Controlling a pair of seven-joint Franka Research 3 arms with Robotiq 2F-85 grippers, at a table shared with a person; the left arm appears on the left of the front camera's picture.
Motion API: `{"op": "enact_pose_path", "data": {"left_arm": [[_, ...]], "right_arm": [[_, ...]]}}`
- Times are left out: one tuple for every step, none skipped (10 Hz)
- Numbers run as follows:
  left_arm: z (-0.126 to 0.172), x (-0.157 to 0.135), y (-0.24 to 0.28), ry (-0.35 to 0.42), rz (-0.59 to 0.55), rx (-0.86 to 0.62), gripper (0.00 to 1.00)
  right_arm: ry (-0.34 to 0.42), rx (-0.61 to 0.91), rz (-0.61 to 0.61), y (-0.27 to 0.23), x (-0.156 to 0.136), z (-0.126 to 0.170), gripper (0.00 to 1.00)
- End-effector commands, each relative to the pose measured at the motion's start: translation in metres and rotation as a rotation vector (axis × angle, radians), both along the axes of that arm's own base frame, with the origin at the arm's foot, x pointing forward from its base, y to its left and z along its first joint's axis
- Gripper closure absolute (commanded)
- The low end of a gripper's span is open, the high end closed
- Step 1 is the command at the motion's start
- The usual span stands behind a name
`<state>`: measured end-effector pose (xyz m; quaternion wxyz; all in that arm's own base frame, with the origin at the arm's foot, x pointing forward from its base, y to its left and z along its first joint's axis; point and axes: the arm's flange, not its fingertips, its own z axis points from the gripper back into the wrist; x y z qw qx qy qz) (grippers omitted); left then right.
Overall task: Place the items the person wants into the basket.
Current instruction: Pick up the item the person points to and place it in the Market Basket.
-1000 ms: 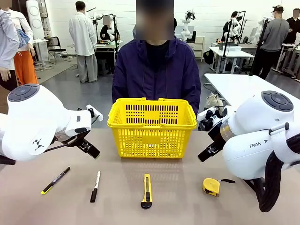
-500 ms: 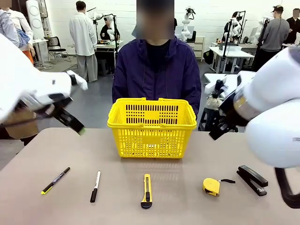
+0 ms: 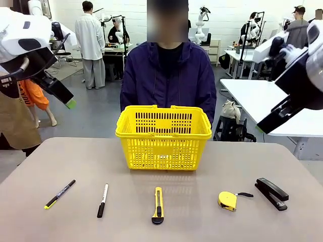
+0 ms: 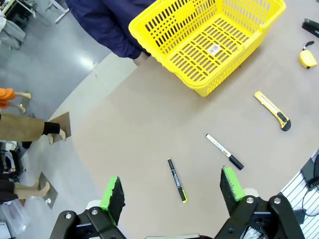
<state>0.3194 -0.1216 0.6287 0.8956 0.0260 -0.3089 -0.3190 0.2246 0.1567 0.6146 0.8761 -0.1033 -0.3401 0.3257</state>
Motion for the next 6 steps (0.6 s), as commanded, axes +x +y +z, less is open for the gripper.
{"op": "enact_pose_path", "data": {"left_arm": [[-0.012,0.001,-0.003,-0.004,0.023,0.084,0.0],[0.0,0.0,0.0,0.0,0.0,0.0,0.0],[0.0,0.0,0.0,0.0,0.0,0.0,0.0],[0.0,0.0,0.0,0.0,0.0,0.0,0.0],[0.0,0.0,0.0,0.0,0.0,0.0,0.0],[0.0,0.0,0.0,0.0,0.0,0.0,0.0]], "right_arm": [[-0.034,-0.013,0.001,0.009,-0.001,-0.004,0.0],[0.0,0.0,0.0,0.0,0.0,0.0,0.0],[0.0,0.0,0.0,0.0,0.0,0.0,0.0],[0.0,0.0,0.0,0.0,0.0,0.0,0.0],[0.0,0.0,0.0,0.0,0.0,0.0,0.0],[0.0,0.0,0.0,0.0,0.0,0.0,0.0]]}}
